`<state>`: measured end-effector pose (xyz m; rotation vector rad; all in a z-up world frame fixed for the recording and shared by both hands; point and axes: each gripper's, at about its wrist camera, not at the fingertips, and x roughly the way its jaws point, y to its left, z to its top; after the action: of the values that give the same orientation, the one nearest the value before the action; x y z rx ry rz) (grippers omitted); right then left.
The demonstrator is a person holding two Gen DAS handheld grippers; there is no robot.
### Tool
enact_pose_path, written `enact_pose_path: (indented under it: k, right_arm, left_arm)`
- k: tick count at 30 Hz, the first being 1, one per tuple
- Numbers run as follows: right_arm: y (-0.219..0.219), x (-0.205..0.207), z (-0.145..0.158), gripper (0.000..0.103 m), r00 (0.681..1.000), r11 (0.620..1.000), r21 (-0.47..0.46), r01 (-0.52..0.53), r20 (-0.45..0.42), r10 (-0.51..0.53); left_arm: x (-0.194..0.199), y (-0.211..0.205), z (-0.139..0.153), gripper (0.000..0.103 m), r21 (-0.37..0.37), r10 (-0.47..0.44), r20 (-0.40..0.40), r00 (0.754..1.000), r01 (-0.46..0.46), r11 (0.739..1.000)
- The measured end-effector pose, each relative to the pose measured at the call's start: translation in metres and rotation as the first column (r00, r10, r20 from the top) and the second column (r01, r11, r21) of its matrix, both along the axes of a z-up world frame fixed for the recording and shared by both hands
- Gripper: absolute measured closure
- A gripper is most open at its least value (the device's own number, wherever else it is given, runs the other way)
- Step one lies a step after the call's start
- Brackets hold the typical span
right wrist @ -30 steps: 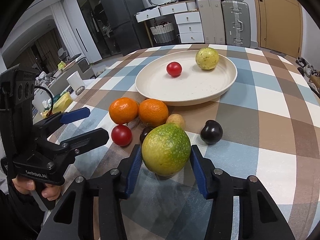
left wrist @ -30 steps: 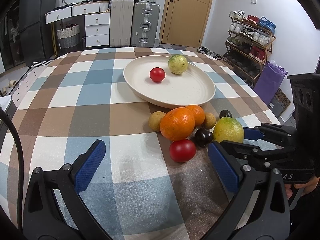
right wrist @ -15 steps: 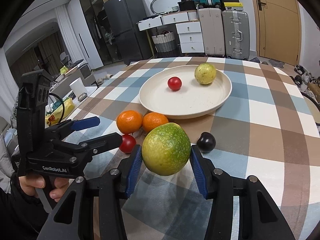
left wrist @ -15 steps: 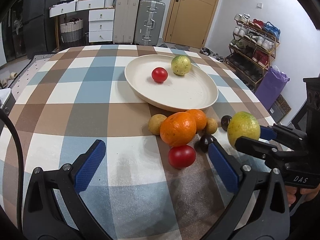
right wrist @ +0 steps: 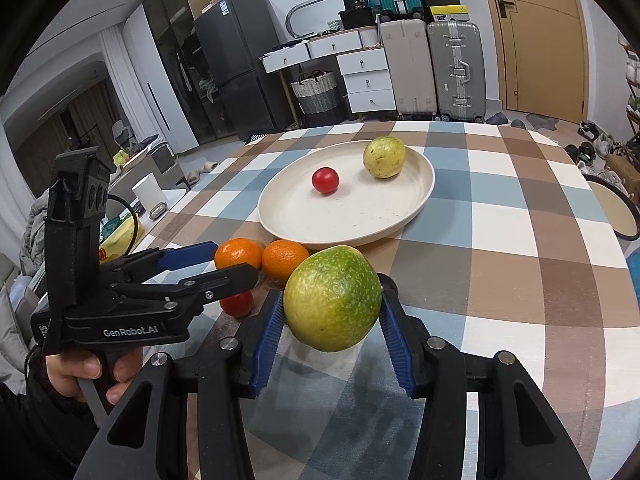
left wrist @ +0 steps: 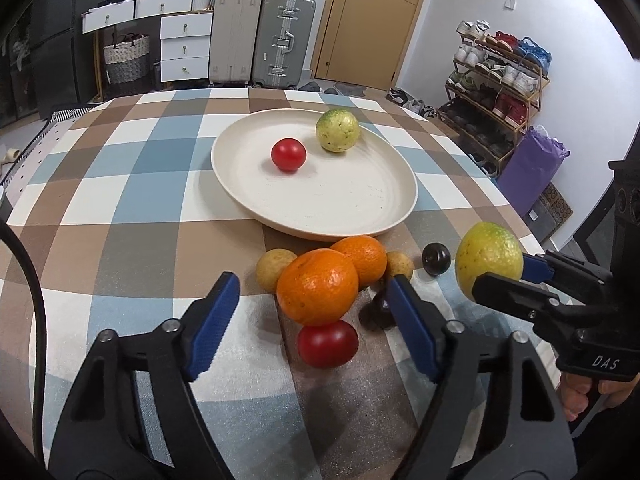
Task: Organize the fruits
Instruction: 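Grasp the orange with the left gripper while the right lifts the citrus, then carry orange and citrus onto the cream plate and open both grippers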
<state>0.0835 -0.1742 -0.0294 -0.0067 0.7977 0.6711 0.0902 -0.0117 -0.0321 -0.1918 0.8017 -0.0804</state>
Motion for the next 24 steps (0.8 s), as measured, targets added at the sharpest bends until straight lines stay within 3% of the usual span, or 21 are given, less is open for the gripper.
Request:
enact_pose_path:
  k: [11,24]
  right_arm:
    - [-0.0055,0.0021,-0.001,0.054,1.0,1.0,0.002,0.014,-0.011,-0.014]
    - [-0.0068,0.0019,0.0006,0.054,1.0,1.0,0.005,0.017,-0.002,-0.017]
  left_arm:
    - [0.0074,-0.0013,-0.0064,0.065,0.009,-0.023,-0.015,1.0,0.023,1.0]
    - [0.0018,0.0006,0.0015,0.066,0.0,-0.035,0.021,0.999,0.035,0.999]
